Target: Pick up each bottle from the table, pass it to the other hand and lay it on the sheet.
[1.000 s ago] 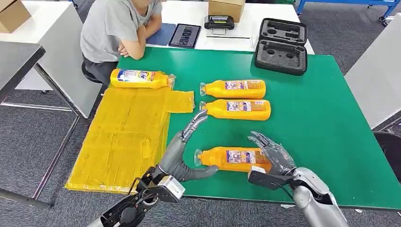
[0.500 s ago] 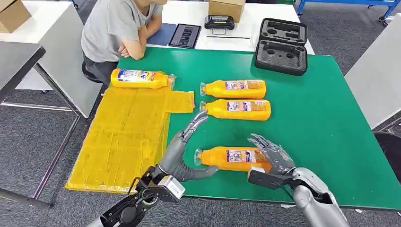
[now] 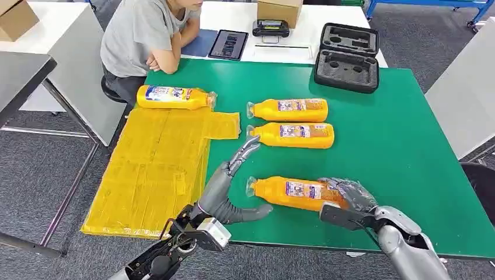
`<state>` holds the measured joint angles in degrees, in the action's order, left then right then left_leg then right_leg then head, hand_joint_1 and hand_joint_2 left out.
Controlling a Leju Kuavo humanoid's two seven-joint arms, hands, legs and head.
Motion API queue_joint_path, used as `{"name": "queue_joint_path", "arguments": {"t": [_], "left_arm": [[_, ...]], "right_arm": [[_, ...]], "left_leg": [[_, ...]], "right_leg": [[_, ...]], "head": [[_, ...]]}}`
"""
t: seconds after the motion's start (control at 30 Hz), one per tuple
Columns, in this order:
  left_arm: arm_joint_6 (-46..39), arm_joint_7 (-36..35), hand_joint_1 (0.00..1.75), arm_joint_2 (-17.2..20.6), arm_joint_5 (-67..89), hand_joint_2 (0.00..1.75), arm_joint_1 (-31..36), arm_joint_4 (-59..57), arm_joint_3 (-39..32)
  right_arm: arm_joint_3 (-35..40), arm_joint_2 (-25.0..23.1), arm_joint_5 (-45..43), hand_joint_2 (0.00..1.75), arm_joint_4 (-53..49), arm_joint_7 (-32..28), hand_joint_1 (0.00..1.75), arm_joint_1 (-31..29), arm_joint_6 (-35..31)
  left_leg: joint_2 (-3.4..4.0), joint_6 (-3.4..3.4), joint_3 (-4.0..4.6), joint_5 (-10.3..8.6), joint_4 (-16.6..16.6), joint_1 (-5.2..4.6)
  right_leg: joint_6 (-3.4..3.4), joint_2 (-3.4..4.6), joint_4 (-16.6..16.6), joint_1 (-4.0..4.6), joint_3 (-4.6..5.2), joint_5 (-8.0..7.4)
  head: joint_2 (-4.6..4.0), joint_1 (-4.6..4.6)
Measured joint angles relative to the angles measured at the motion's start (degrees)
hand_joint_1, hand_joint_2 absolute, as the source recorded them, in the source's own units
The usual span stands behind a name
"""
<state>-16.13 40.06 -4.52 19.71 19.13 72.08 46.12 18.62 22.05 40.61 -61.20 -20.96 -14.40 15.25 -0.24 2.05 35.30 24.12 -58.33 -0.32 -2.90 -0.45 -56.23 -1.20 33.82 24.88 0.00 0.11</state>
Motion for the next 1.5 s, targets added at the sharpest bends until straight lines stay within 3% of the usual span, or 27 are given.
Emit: {"name": "queue_joint_path", "arguments": {"t": [0.27,0.43,0.6,0.77,0.97,1.27,1.33,1.43,1.5], "left_arm": [[-0.11,0.00,0.00,-0.11,0.44,1.75,0.00,0.00,-0.28],[-0.37,0.00,0.00,-0.17,1.22,1.75,-0.02,-0.02,-0.48],[-3.11,0.00,0.00,-0.33,1.20,1.75,-0.07,-0.02,-0.68],[-8.53,0.00,0.00,-0.44,-2.28,1.75,-0.55,0.26,-0.98],[-15.63,0.00,0.00,-0.44,-8.26,1.75,-1.10,2.97,-1.31],[-18.95,0.00,0.00,-0.46,-11.17,1.75,-1.84,6.63,-1.60],[-16.89,0.00,0.00,-0.72,-14.17,1.75,-2.63,8.22,-2.34],[-4.44,-0.02,0.00,-2.63,-20.24,1.75,-4.58,8.87,-5.93],[-0.76,0.00,0.00,-4.18,-20.20,1.75,-5.38,8.61,-7.89]], "right_arm": [[0.04,1.68,-1.40,1.75,1.23,-1.53,1.75,-0.50,0.70],[0.11,0.76,-1.01,1.75,1.88,-2.50,1.75,-0.44,-3.76],[-1.71,-3.33,-7.14,1.75,2.73,-9.21,1.75,-0.30,-10.68],[-7.25,-8.54,-19.48,1.75,1.08,-15.55,1.75,0.61,-11.97],[-12.81,-12.26,-25.51,1.75,-2.78,-16.96,1.75,3.72,-12.11],[-17.49,-15.35,-30.96,1.75,-4.92,-18.34,1.75,5.54,-12.67],[-18.49,-16.31,-33.82,1.75,-6.10,-18.78,1.75,6.36,-12.21],[-18.60,-17.53,-37.25,1.75,-9.73,-18.87,1.75,8.33,-9.22],[-18.18,-18.45,-38.01,1.75,-11.80,-18.89,1.75,9.35,-7.47]], "left_leg": [[0.00,0.00,-0.02,0.00,-0.01,-0.01],[0.02,0.00,-0.02,0.00,0.00,0.00],[0.04,0.02,0.00,-0.03,0.00,0.01],[-0.03,0.01,0.02,-0.04,0.00,0.05],[-0.03,0.02,0.12,-0.02,0.00,0.01],[-0.02,0.03,0.11,-0.03,0.00,0.00],[0.00,0.02,0.11,-0.03,0.00,0.01],[0.00,0.02,0.13,-0.03,0.00,0.01],[0.02,0.02,0.14,-0.01,0.00,0.01]], "right_leg": [[-0.01,-0.02,0.00,0.00,-0.03,-0.01],[-0.01,0.04,-0.01,0.01,-0.04,-0.01],[0.00,0.05,-0.04,0.02,0.01,-0.03],[-0.01,-0.05,-0.06,0.04,0.01,-0.02],[-0.02,-0.05,-0.04,0.01,0.07,-0.01],[-0.01,-0.05,-0.04,0.01,0.07,-0.02],[-0.01,-0.04,-0.04,0.01,0.07,-0.02],[-0.02,-0.04,-0.04,0.01,0.12,-0.01],[-0.02,0.02,-0.03,0.01,0.15,-0.01]], "head": [[0.00,0.00],[0.00,0.02],[0.00,0.00],[0.00,0.00],[0.00,0.00],[0.00,0.00],[0.00,0.00],[0.00,0.04],[0.00,0.00]]}}
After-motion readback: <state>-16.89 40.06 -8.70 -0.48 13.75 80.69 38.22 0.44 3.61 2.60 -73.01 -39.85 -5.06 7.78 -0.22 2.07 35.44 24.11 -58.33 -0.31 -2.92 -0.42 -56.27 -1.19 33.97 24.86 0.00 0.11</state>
